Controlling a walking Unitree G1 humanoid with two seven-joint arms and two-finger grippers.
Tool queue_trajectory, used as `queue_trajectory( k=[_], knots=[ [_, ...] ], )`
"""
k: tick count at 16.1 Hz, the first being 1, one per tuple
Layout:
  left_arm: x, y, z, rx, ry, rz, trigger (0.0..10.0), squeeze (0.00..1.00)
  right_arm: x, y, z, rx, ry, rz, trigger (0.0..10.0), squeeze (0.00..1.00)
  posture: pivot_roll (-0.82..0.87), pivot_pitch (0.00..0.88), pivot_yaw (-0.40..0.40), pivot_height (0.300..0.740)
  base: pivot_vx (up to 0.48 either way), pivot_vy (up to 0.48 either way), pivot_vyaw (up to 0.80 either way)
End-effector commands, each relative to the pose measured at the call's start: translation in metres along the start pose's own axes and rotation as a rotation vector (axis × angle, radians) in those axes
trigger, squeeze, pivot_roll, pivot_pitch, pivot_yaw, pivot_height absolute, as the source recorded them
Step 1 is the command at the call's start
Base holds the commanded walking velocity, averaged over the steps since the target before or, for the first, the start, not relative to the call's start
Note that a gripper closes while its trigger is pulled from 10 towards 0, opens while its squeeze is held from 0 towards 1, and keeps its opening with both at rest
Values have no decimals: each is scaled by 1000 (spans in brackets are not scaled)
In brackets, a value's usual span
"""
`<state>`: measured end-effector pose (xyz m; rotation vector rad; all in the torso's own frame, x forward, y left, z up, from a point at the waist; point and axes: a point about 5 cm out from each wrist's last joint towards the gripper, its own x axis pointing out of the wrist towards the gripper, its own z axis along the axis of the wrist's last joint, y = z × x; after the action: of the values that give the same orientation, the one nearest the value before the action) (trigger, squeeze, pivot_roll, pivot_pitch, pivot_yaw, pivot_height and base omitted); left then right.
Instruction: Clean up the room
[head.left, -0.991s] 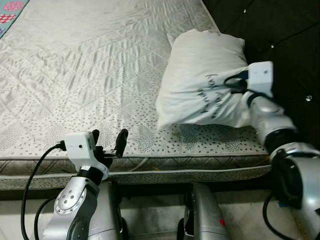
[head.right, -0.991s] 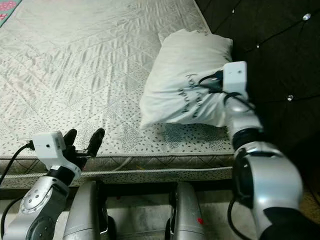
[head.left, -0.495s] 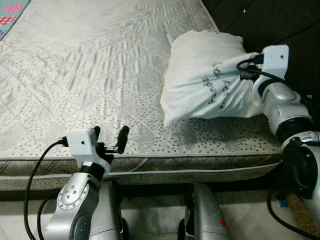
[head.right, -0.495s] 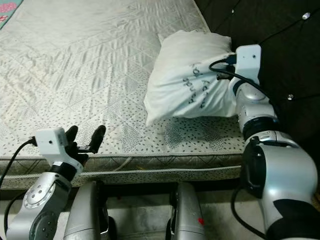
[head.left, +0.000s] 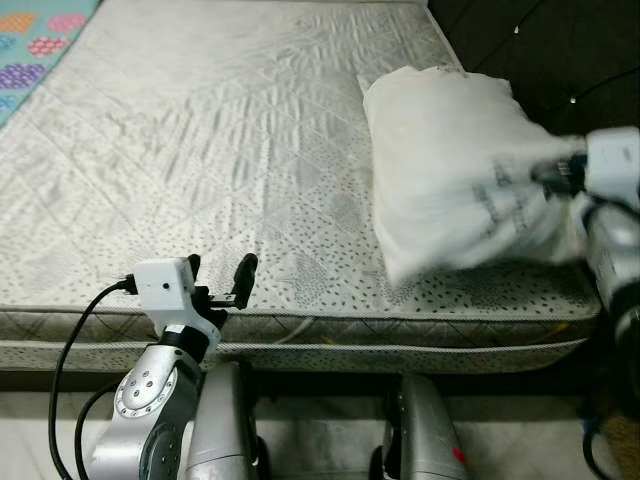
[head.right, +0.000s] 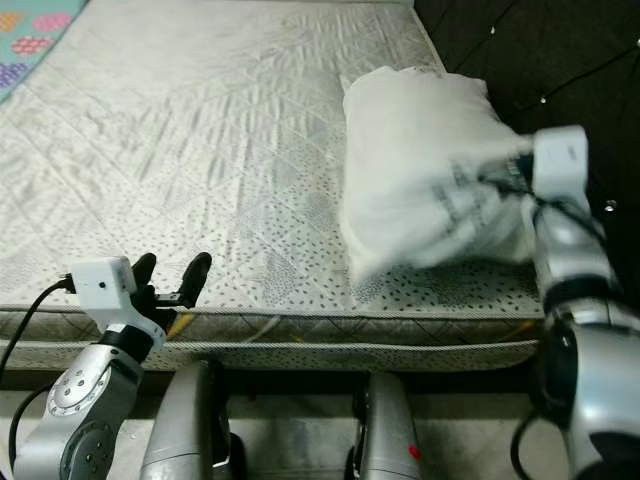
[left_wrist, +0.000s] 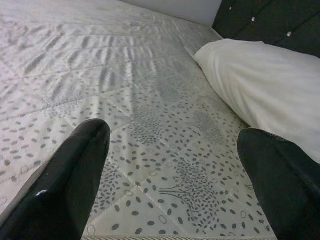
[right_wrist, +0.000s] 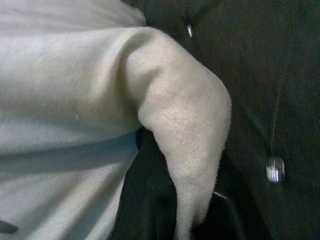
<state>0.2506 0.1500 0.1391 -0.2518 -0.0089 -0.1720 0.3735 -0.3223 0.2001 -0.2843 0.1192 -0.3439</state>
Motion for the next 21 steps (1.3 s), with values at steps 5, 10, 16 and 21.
queue_trajectory(
  k=[5,10,16,21],
  knots=[
    [3,-2,-2,14,15,-29,10000,0,-11,-36,-19,115,-63,-138,0,0,22,87,33,546,0,0,0],
    [7,-2,-2,20,17,-47,10000,0,-32,-4,-65,203,-94,-100,0,0,5,76,46,546,0,0,0],
    [7,-1,-2,23,12,-45,10000,0,-56,37,-77,243,-121,-7,0,0,4,67,43,546,0,0,0],
    [8,-1,-1,28,11,-45,10000,0,-72,49,-80,268,-102,22,0,0,5,69,50,546,0,0,0]
  ],
)
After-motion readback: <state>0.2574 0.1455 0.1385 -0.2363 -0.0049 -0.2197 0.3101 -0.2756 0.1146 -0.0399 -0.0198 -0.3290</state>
